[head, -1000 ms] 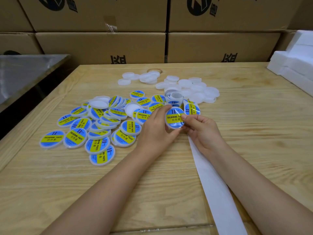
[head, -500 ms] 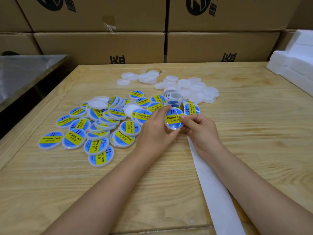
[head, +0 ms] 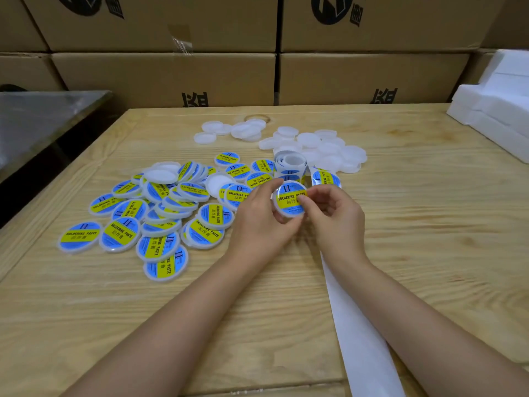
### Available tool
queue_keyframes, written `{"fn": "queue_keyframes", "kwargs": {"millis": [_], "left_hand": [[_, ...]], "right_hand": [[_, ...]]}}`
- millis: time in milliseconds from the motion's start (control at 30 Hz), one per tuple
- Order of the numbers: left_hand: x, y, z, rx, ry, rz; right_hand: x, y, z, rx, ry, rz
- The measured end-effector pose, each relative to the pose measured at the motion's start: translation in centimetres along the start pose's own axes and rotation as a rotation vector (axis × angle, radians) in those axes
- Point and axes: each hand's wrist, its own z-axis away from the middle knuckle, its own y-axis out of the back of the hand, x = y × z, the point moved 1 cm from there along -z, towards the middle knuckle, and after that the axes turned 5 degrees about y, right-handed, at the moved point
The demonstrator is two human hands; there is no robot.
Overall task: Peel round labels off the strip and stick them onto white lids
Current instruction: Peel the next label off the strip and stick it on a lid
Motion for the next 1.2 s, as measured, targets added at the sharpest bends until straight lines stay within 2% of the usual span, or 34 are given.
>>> {"fn": "queue_keyframes", "kwargs": {"millis": [200,400,467,600,833,1033,1200], "left_hand": [[-0.1,-0.1,0.1,-0.019,0.040,0.055],[0.8,-0.6,0.9,-0.031,-0.153,0.034],[0.9,-0.6,0.9,-0.040,-0.166,0.045],[0.4,-0.4,0.6,-0.014,-0.071,0.069],[-0.8,0.5,-0.1,-0.082,0.056,0.133],[-1.6,0.9,-0.5,-0.189,0.045,0.182],[-1.6,1.1,-0.5,-0.226,-0.088,0.143]], "right_hand": [[0.1,0.1,0.0,-0.001,-0.020,0.026],[-0.1,0.3,-0.3,0.143,-0.078,0.027],[-0.2,0.1,-0.2,0.119,-0.090,0.062],[-0.5,-0.4,0.1,-0.018,-0.063,0.176],[-0.4,0.3,-0.2,-0.243,-0.049,0.024],[-0.3,0.9,-0.7,-0.206,-0.125,-0.181],[-0.3,1.1,-0.8,-0.178,-0.199,-0.309]]}}
